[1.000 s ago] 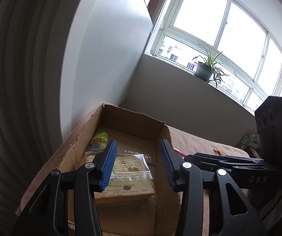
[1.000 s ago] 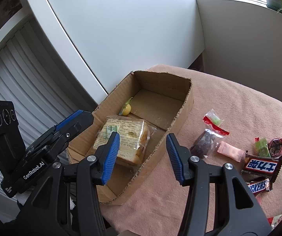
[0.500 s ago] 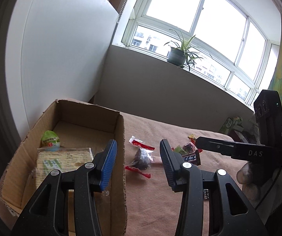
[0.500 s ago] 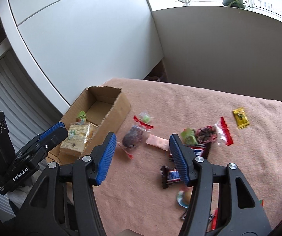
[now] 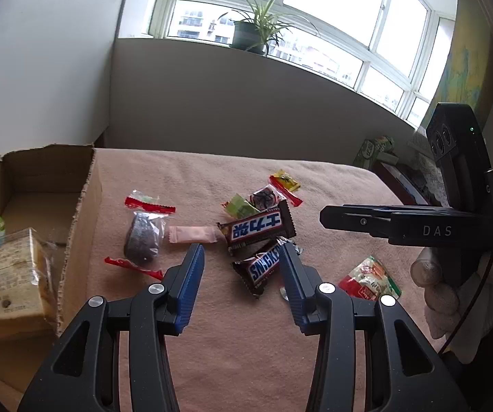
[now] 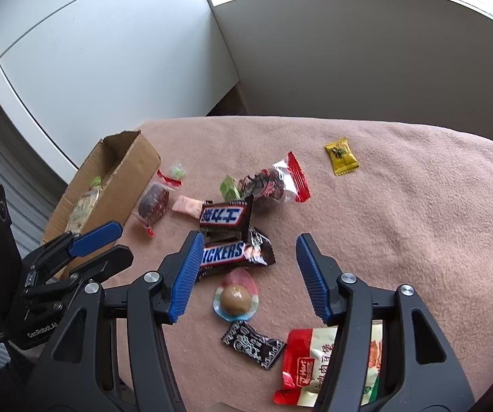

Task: Organize snacks
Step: 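Move both tools back to the snack pile, then grasp the Snickers bar with the left tool while the right tool grasps the black printed packet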

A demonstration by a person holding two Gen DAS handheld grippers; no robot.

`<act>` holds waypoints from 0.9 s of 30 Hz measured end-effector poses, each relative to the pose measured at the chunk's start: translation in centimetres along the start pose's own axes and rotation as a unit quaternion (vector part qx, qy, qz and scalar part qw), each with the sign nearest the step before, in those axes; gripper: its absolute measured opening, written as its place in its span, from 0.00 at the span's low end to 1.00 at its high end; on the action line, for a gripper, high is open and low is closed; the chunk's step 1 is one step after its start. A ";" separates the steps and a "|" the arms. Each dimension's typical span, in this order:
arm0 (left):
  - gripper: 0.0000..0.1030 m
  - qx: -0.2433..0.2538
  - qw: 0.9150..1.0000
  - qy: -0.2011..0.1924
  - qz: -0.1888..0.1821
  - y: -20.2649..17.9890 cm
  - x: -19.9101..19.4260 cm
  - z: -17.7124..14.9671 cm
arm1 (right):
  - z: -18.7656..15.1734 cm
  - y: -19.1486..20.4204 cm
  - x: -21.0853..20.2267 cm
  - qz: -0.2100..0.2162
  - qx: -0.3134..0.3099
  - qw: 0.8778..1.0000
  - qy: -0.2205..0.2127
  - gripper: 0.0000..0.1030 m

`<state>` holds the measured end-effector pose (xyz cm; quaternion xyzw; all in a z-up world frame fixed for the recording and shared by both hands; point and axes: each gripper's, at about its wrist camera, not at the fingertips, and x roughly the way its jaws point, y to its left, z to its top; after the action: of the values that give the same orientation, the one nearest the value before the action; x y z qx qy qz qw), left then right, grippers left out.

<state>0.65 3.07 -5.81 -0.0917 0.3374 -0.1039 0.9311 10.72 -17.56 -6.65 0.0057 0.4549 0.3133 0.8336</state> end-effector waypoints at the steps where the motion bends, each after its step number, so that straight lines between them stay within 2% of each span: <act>1: 0.42 0.006 1.000 0.006 -0.002 -0.3 0.3 -0.2 | -0.5 -0.2 -0.1 -0.002 -0.004 1.000 0.003 0.57; 6: 0.42 0.008 0.999 0.035 -0.015 -0.5 1.9 -0.7 | -3.4 -0.5 -0.3 0.014 -0.032 0.999 0.031 0.48; 13: 0.42 0.016 0.997 0.066 -0.035 -0.8 3.9 -0.5 | -6.7 0.5 0.8 0.012 -0.097 0.993 0.071 0.48; 22: 0.42 0.049 0.995 0.084 -0.024 -3.2 6.2 0.8 | -6.9 0.8 1.6 0.019 -0.118 0.990 0.079 0.48; 27: 0.42 0.042 0.994 0.103 -0.015 -2.8 8.0 1.0 | -6.8 1.0 2.0 0.015 -0.126 0.989 0.077 0.48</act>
<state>6.89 -1.54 -9.25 -0.0463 0.4258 -0.1407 0.8926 5.78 -17.55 -11.86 -0.1163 0.4745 0.3802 0.7854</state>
